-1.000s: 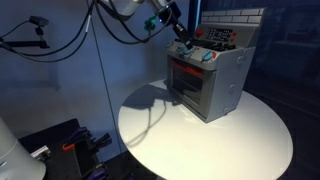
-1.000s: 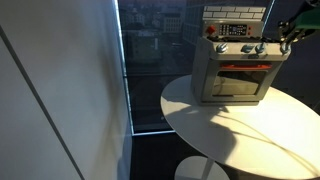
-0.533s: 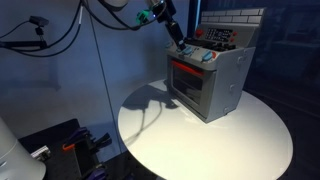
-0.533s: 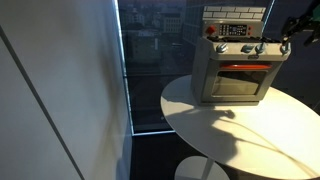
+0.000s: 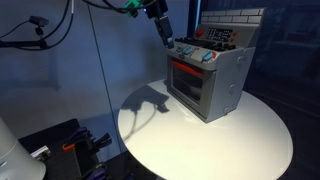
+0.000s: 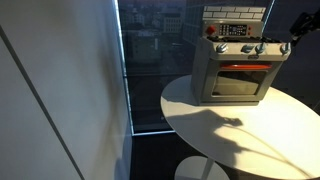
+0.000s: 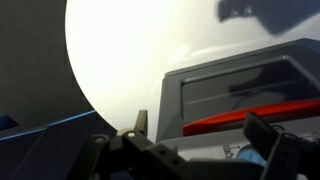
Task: Turn the second blue knob from the right on the stove to the left
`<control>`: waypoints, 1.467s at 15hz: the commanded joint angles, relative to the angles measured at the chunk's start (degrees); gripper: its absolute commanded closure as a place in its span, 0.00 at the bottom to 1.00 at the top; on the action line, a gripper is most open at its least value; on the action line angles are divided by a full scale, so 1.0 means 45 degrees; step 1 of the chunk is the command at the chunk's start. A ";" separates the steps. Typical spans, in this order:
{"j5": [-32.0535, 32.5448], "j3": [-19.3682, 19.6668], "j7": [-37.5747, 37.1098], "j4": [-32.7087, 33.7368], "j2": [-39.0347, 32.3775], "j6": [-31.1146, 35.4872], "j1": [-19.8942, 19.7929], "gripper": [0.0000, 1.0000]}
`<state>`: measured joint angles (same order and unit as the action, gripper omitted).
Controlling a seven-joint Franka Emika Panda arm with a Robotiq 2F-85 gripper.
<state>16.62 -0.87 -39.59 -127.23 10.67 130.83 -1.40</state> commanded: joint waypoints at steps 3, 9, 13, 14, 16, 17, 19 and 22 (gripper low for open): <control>-0.1792 -0.0153 0.2063 -0.0327 0.1111 -0.2351 0.0063 0.00; -0.3202 -0.0160 0.3337 0.0083 0.1529 -0.5336 0.0031 0.00; -0.3564 -0.0171 0.3470 0.0313 0.1624 -0.6657 -0.0026 0.00; -0.3608 -0.0174 0.3480 0.0337 0.1641 -0.6836 -0.0034 0.00; -0.3579 -0.0152 0.3447 0.0229 0.1592 -0.6684 -0.0092 0.00; -0.3400 -0.0307 0.3149 0.0091 0.1569 -0.6477 -0.0075 0.00; -0.3398 -0.0299 0.3148 0.0088 0.1565 -0.6477 -0.0109 0.00; -0.3397 -0.0295 0.3147 0.0087 0.1565 -0.6477 -0.0120 0.00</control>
<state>1.49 -1.66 -25.59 -126.95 17.73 101.81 -1.33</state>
